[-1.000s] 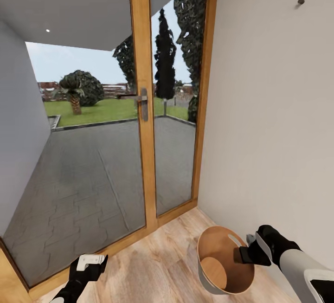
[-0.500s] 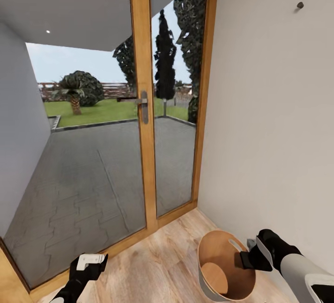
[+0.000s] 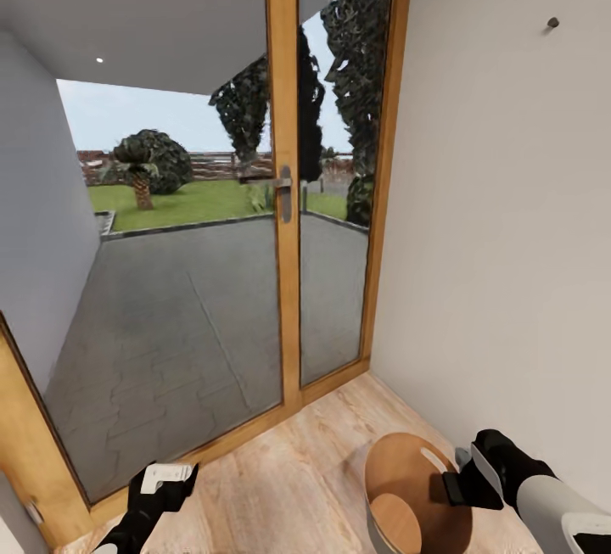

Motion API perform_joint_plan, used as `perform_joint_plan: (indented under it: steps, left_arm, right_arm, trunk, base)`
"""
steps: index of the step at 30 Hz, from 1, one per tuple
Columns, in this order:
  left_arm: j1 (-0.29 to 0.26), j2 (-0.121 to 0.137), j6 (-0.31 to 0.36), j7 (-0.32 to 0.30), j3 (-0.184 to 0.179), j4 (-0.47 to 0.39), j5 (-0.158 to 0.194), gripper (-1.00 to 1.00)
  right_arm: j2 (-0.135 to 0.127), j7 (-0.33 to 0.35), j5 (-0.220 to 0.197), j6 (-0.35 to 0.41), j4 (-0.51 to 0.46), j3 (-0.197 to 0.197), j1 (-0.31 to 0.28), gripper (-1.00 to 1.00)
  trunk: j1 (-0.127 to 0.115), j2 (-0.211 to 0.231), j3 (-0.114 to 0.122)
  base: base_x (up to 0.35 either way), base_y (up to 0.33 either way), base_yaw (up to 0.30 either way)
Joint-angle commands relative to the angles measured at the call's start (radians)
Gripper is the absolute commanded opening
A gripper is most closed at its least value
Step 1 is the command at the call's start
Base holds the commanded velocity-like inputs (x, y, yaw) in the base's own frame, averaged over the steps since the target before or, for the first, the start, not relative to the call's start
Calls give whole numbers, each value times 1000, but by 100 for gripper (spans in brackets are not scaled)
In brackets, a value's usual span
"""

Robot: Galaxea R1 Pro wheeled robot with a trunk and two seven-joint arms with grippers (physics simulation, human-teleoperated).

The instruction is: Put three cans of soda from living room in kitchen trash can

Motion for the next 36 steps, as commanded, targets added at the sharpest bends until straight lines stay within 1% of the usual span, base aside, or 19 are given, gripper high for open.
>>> perform_joint_plan:
  steps: [1,17,30,36]
  left_arm:
    - [0,0,0,0,0,0,0,100]
    - [0,-1,0,1,-6,1,-2,100]
    - [0,-2,1,1,-6,1,-3,100]
    - [0,-2,1,2,-6,1,-3,100]
  right_arm:
    - [0,1,-17,1,0,-5,0,-100]
    - [3,1,-17,0,0,-5,3,-100]
    - [6,-1,-16,-1,0,-5,3,-100]
    - [9,-2,-16,-2,0,-4,5,-100]
  trunk:
    - [0,0,0]
    - [0,0,0]
    - [0,0,0]
    - [0,0,0]
  base:
    - [-214,231,0]
    - [-201,241,0]
    - [-254,231,1]
    - [-278,199,142]
